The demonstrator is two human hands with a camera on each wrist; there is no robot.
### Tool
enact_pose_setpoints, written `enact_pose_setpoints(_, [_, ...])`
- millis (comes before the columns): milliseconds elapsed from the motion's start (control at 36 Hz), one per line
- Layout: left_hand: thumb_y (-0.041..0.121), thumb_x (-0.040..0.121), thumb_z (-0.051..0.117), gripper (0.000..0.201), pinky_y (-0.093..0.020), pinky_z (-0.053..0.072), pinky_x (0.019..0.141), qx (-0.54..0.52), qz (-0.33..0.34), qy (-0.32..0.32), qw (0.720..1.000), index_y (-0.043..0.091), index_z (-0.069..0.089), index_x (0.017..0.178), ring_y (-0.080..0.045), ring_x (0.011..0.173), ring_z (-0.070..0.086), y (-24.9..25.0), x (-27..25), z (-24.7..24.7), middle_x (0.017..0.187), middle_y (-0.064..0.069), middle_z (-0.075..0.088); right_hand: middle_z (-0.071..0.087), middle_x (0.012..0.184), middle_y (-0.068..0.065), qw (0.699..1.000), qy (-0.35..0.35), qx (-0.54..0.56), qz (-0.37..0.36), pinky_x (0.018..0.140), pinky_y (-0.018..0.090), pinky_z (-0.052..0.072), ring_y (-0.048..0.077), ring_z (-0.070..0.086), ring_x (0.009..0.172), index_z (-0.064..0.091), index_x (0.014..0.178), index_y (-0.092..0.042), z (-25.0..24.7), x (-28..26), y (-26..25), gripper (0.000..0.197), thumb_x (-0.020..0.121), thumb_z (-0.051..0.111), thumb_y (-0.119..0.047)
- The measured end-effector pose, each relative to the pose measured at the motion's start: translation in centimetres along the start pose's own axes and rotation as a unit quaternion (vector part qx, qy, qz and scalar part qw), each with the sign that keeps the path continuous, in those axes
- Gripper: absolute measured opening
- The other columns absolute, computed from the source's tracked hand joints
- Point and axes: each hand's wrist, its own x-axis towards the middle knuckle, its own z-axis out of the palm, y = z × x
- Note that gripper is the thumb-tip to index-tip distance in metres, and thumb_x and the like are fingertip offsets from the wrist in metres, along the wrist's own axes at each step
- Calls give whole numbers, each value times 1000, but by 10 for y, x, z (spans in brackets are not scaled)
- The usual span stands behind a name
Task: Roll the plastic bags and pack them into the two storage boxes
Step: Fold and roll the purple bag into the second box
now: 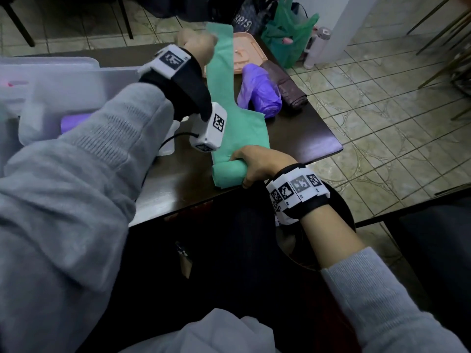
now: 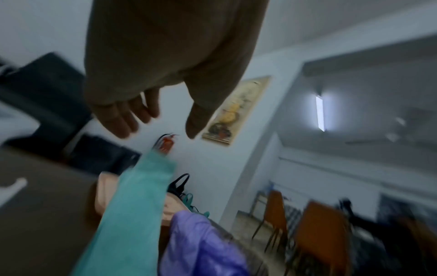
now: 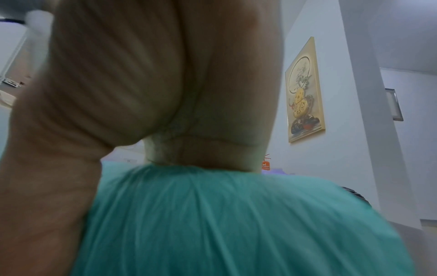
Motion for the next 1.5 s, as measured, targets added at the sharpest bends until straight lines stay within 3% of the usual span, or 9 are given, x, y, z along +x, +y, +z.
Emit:
enact_pose_setpoints(83, [17,91,55,46,-32,43,100,160,74,41,983,7,43,135,-26,124,48,-3,-6,5,136,-12,48,59,114,4,1000,-2,-6,-5,88,38,49,24,56,105,56,122,-24,-1,-1,0,64,63,78,-12])
enact_pose_setpoints(139, [13,89,58,37,-31,47,95,246,130,-51,959,4,55,125,-23,111,56,-9,-19,13,122,-11,59,58,116,3,1000,-2,-11,-6,88,38,49,23,55,107,55,123,-24,-2,-2,0,65,64,78,-12])
enact_pose_setpoints(222, [26,91,60,38,-31,44,90,392,147,-212,883,3,61,121,-20,99,55,-33,-31,23,113,-9,61,56,120,2,1000,-1,-16,-7,89,37,48,23,54,110,52,127,-24,-2,-3,0,68,65,77,-13])
enact_pose_setpoints(361, [35,95,50,50,-36,37,105,490,135,-288,812,1,52,131,-29,126,46,-83,-30,43,138,-15,48,59,117,5,1000,-2,-16,-4,79,29,47,24,57,106,54,125,-21,-2,-2,-2,66,64,79,-15])
enact_pose_setpoints(500, [35,96,48,64,-34,16,117,475,178,-302,807,3,24,147,-24,143,20,-108,-22,39,157,-13,15,50,95,2,999,13,-30,-19,66,23,34,26,57,97,60,110,-12,-3,-5,-6,48,66,77,-9])
enact_pose_setpoints(639, [46,98,37,72,-35,7,119,479,168,-296,809,10,6,151,-20,147,3,-121,-15,35,159,-5,-6,58,114,8,999,17,-27,-39,71,26,39,26,56,102,54,120,-18,-8,-6,-9,58,67,74,-7])
enact_pose_setpoints(1222, [50,98,32,76,-39,4,119,523,177,-290,782,7,-3,150,-22,146,-7,-124,-14,34,158,-8,-10,59,120,6,997,1,-13,-74,89,31,45,25,53,112,53,127,-21,11,-2,-17,67,64,76,-10])
enact_pose_setpoints(1361, [47,97,37,77,-39,3,119,509,164,-297,791,7,-3,150,-22,146,-8,-123,-11,32,158,-7,-10,59,109,5,996,35,16,-84,73,27,40,24,55,97,44,128,-20,10,-1,-15,74,62,77,-8])
enact_pose_setpoints(1500, [47,97,38,77,-38,2,118,501,154,-289,801,7,-3,150,-22,146,-8,-124,-11,31,158,-7,-10,60,104,5,996,35,25,-82,69,29,41,22,54,91,51,108,-16,11,2,-14,60,58,83,-12])
